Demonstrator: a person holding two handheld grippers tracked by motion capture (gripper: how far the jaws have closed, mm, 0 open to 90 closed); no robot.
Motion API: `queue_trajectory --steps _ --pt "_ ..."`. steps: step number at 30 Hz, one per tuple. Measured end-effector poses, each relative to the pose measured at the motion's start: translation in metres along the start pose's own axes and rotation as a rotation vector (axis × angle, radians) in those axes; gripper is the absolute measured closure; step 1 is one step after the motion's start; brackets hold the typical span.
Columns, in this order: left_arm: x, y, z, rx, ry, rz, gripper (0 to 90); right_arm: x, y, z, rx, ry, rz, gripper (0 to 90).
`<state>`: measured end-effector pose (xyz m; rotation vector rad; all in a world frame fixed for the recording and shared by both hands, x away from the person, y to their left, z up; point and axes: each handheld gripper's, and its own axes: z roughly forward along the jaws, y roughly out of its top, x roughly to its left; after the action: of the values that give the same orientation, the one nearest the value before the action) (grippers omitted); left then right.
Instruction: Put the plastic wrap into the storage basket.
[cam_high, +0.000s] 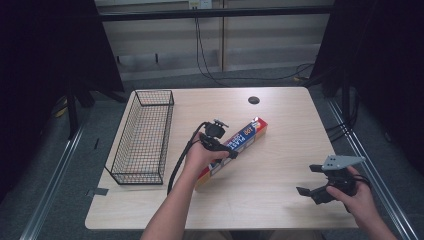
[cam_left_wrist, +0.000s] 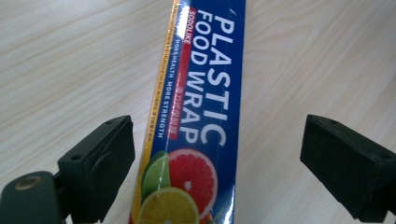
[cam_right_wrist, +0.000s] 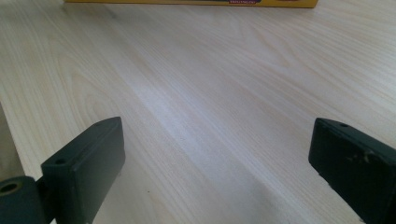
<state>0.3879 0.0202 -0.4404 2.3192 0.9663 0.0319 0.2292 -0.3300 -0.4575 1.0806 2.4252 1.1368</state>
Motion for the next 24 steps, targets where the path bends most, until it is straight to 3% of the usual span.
queue_trajectory --steps 2,10,24 --pt "0.000 0.001 0.002 0.006 0.003 -0.012 13.7 0.000 0.000 0.000 -0.001 0.004 0.001 3.5" --pt "0.000 0.002 0.009 0.001 0.016 0.022 18.8 0.000 0.001 -0.001 0.000 0.001 0.002 3.5" --pt "0.002 0.002 0.014 0.031 0.022 0.011 24.0 -0.001 0.001 -0.002 -0.004 0.009 0.003 3.5"
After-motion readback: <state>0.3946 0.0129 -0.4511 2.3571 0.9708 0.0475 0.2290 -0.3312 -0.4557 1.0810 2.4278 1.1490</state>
